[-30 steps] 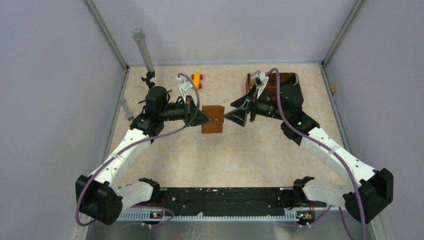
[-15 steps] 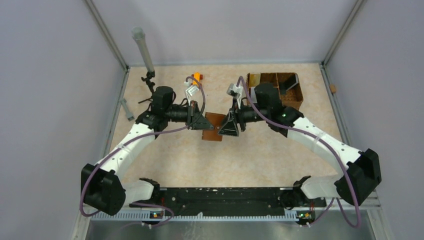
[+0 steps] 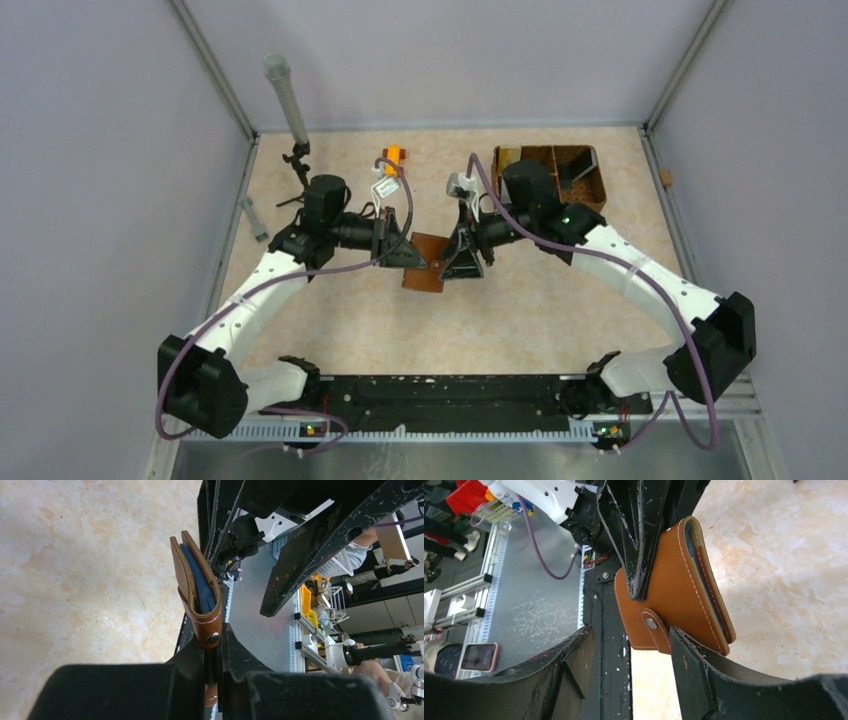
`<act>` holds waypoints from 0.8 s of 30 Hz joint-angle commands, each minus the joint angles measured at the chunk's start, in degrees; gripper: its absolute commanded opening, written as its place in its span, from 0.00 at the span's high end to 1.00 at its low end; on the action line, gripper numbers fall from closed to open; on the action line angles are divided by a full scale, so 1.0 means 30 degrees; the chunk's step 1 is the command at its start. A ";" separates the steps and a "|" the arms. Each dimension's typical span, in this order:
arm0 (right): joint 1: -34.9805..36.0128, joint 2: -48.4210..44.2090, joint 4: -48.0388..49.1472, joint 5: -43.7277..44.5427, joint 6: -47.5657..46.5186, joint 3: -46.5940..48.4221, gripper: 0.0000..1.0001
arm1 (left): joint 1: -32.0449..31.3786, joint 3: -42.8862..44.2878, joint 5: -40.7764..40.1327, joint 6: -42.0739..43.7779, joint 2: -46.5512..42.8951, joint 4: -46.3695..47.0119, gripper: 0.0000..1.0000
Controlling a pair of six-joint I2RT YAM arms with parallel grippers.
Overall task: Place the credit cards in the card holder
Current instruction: Pick up the card holder from the center of the board, then open the card holder at the center of the board.
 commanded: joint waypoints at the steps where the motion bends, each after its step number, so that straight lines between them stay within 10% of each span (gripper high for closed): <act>1: 0.0635 0.1055 -0.0946 -0.0381 -0.1630 0.0632 0.41 | -0.0799 0.0286 0.3294 -0.0028 -0.1004 0.1807 1.00; 24: 0.2191 0.2057 -0.2056 -0.2546 -0.2088 0.0486 1.00 | -0.0036 0.0802 0.0955 0.1226 -0.0642 0.0136 1.00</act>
